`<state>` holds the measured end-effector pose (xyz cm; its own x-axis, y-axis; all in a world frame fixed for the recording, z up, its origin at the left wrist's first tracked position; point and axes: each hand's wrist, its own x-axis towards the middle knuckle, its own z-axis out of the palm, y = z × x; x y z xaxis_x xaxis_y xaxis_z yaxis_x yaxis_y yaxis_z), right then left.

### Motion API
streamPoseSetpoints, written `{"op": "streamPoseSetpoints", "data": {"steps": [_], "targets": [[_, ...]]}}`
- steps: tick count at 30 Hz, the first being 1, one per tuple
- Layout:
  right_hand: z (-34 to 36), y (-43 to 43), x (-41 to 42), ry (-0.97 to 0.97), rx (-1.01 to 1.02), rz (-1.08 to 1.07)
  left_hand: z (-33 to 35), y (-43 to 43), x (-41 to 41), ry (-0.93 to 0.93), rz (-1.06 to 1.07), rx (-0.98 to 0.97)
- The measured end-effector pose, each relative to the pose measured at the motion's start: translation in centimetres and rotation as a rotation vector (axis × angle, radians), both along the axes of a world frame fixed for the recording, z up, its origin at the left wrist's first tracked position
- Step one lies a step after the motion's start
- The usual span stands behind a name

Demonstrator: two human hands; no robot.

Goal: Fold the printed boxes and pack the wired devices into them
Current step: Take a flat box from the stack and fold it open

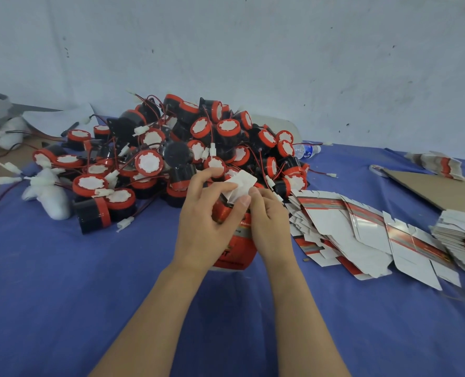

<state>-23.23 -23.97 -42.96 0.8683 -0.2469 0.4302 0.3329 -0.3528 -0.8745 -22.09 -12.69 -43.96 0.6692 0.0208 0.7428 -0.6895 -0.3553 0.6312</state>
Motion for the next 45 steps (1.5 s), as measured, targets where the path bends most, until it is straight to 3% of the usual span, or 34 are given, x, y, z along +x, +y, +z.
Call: {"op": "streamPoseSetpoints", "data": {"steps": [5, 16, 24, 32, 35, 39, 43, 45], "targets": [[0.1, -0.1, -0.1, 0.002, 0.028, 0.005, 0.2, -0.2, -0.3, -0.096, 0.007, 0.045], [0.0, -0.1, -0.1, -0.121, 0.054, -0.042, 0.3, -0.5, -1.0, -0.109, 0.009, 0.08], [-0.2, -0.4, 0.1, -0.055, 0.093, 0.021, 0.2, -0.5, -0.7, -0.162, 0.021, 0.027], [0.1, -0.1, -0.3, -0.026, 0.088, 0.019, -0.3, -0.3, 0.0, 0.051, -0.007, 0.033], [0.8, 0.1, -0.6, 0.008, 0.223, 0.105, -0.6, -0.1, 0.3, 0.142, 0.015, 0.056], [1.5, -0.7, -0.9, 0.117, 0.307, 0.249, -0.4, 0.3, 0.4, 0.123, -0.016, 0.092], [2.0, -1.3, -1.3, 0.158, 0.356, 0.489, 0.2, 1.1, 0.6, 0.12, -0.051, -0.026], [2.1, -1.1, -1.4, 0.173, 0.332, 0.512, 0.4, 1.2, 0.5, 0.102, -0.036, -0.078]]}}
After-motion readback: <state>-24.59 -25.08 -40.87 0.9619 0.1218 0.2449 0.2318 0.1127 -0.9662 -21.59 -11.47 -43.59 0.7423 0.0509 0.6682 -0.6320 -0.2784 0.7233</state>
